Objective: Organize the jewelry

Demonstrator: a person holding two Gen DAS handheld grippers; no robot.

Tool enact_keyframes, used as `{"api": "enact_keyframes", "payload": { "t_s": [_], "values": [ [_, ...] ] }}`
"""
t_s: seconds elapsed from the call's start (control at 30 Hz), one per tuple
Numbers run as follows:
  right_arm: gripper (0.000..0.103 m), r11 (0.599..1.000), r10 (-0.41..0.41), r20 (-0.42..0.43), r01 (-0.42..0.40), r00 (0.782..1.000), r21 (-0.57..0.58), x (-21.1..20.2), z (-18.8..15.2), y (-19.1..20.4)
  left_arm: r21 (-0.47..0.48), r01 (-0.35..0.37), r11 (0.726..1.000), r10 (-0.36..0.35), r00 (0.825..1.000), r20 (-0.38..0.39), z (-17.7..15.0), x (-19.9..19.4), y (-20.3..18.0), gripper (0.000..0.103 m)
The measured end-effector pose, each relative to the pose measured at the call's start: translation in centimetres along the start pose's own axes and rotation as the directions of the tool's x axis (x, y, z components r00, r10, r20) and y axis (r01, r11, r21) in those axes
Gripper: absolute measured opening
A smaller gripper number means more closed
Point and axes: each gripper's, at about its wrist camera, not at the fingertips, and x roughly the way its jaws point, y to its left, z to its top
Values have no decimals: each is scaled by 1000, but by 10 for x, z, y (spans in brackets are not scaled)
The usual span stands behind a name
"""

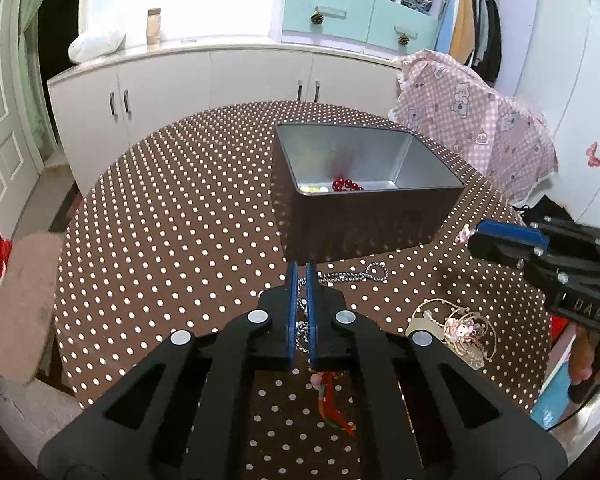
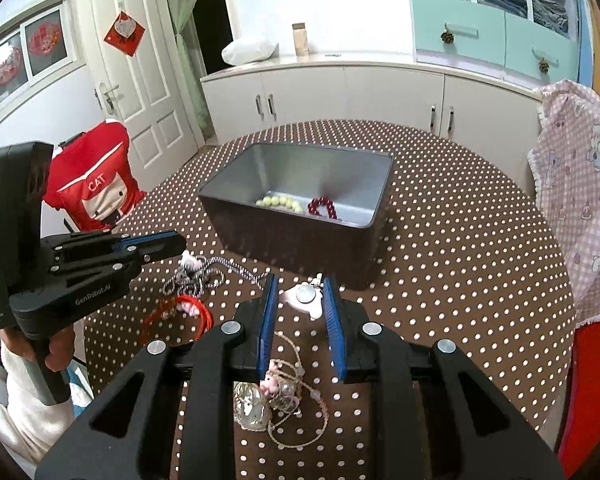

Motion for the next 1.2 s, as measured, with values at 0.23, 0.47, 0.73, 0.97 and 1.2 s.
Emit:
{"api": "enact_keyframes", "payload": {
  "t_s": [0.23,0.47,0.73,0.97,1.2],
  "values": [
    [21,1000,3,-14,-3,1000,21,7,-3,-7,15,2,1000,-2,1000,-21,-8,-1,0,79],
    [21,1000,13,-26,-12,1000,26,8,-7,-11,37,-7,999,8,999,-38,-10,9,-6,67],
    [21,1000,10,-35,-9,999,29,10,-9,-16,49,-66,997,72,990,-119,-11,33,-8,27],
    [21,999,15,-35,-14,999,32,11,-10,-15,15,-76,997,77,990,-118,-11,31,0,8],
    [21,1000,14,-24,-13,1000,26,7,-6,-15,1,-71,997,71,992,-105,-9,28,2,5]
  ]
}}
